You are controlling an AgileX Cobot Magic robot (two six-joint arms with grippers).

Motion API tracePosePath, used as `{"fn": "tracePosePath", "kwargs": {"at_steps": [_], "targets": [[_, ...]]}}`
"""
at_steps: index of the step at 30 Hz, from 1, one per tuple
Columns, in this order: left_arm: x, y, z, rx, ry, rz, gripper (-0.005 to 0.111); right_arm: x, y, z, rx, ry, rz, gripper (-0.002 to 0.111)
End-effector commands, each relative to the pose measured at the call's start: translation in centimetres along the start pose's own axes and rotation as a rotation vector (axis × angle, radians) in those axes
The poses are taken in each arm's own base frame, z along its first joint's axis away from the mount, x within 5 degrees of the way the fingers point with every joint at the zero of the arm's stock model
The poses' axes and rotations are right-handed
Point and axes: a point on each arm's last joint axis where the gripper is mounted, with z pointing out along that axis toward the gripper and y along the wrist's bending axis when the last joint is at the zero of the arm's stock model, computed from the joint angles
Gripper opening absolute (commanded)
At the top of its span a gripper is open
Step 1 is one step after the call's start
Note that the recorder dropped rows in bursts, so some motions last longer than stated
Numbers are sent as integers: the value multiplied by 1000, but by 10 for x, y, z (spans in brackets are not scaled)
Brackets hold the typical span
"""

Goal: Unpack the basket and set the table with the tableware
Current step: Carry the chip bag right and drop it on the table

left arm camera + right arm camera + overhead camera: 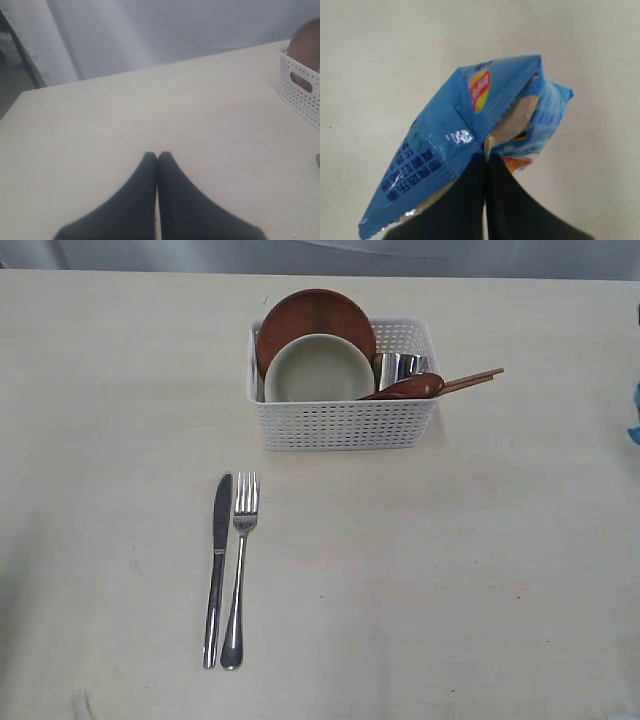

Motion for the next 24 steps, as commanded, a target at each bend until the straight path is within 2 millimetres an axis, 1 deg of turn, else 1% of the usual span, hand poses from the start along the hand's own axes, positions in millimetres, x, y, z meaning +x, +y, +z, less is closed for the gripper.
{"fn": "tracePosePath", "kwargs": {"at_steps": [1, 5, 8, 12, 13, 15, 18, 20, 22, 24], "targets": [[0, 0, 0, 5, -12, -1, 0, 5, -18, 14, -30, -20, 64, 0], [0, 0, 0, 5, -12, -1, 0, 5, -9, 23, -110, 5, 51, 0], [0, 0, 0, 5, -12, -1, 0, 6, -8, 29, -117, 37, 53, 0], [0, 0, 0, 5, -12, -1, 0, 7, -7, 30, -123, 52, 54, 1], [0, 0, 0, 5, -12, -1, 0, 6, -6, 28, -133, 46, 51, 5], [0, 0, 0, 5, -12, -1, 0, 5, -3, 26, -170, 42, 48, 16], [0, 0, 0, 5, -12, -1, 0, 5, 1, 25, -213, 50, 41, 39], [0, 0, 0, 5, -12, -1, 0, 4, 1, 24, -218, 48, 39, 50], [0, 0, 0, 5, -12, -1, 0, 3, 3, 21, -241, 49, 45, 52], [0, 0, 0, 5, -12, -1, 0, -1, 11, 15, -339, 25, 33, 51]]}}
